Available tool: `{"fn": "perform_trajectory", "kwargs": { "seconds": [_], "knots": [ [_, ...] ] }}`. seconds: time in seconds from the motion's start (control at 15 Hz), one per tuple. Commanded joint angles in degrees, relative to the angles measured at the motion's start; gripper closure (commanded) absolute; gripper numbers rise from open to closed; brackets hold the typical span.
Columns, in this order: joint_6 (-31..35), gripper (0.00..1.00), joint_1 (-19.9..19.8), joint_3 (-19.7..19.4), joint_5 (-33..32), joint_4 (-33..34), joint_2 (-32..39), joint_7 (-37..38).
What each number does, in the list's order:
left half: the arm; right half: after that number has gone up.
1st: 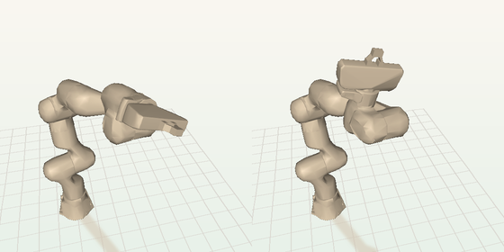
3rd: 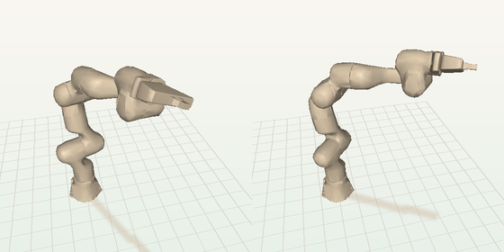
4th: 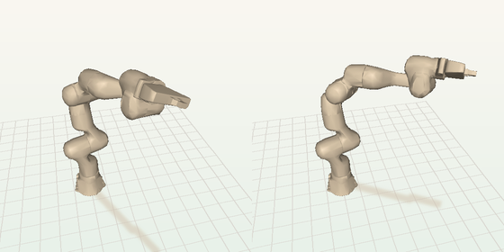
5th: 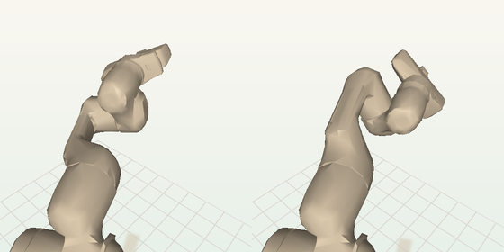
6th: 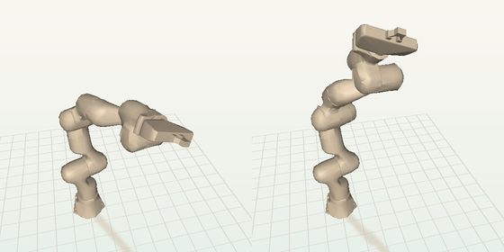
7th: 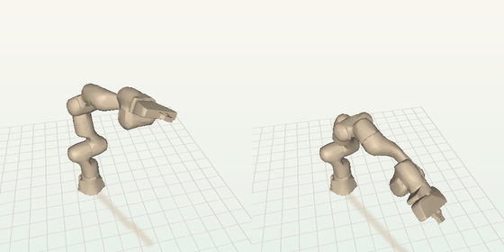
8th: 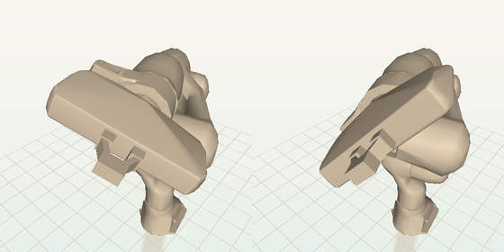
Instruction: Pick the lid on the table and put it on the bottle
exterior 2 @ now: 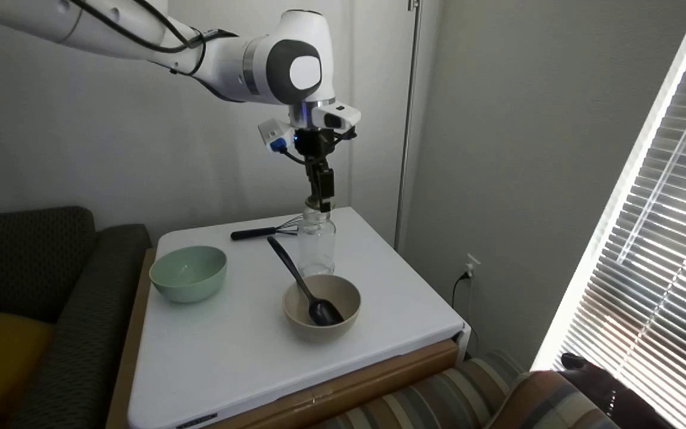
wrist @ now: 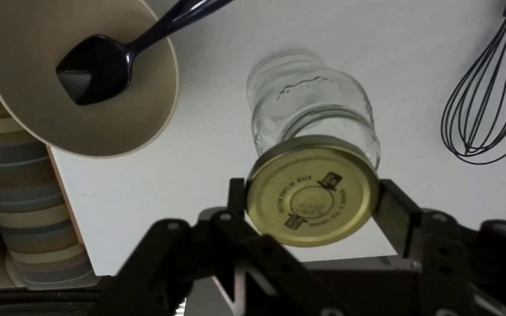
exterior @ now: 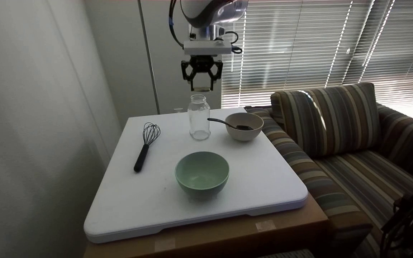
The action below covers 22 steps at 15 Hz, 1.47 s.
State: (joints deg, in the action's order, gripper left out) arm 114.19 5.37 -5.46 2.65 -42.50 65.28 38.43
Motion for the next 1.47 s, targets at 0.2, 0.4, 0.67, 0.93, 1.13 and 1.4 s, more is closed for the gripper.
{"fn": "perform_trajectory", "kwargs": {
  "seconds": [0.2, 0.4, 0.67, 0.93, 1.13, 1.4],
  "knots": [
    [5.71, 0.52, 1.28, -0.48, -0.77, 5.77, 5.31, 3.20],
    [6.63, 0.52, 1.93, -1.22, -1.44, 6.25, 6.23, 4.41],
    [5.47, 0.52, 2.79, -3.24, -3.46, 6.25, 5.86, 6.64],
    [3.76, 0.52, 2.83, -3.84, -4.04, 6.30, 5.32, 7.68],
    [-0.14, 0.52, 2.83, -3.93, -3.78, 6.17, 5.29, 8.95],
    [-4.81, 0.52, 2.23, -2.81, -2.74, 6.85, 5.47, 9.18]
  ]
}}
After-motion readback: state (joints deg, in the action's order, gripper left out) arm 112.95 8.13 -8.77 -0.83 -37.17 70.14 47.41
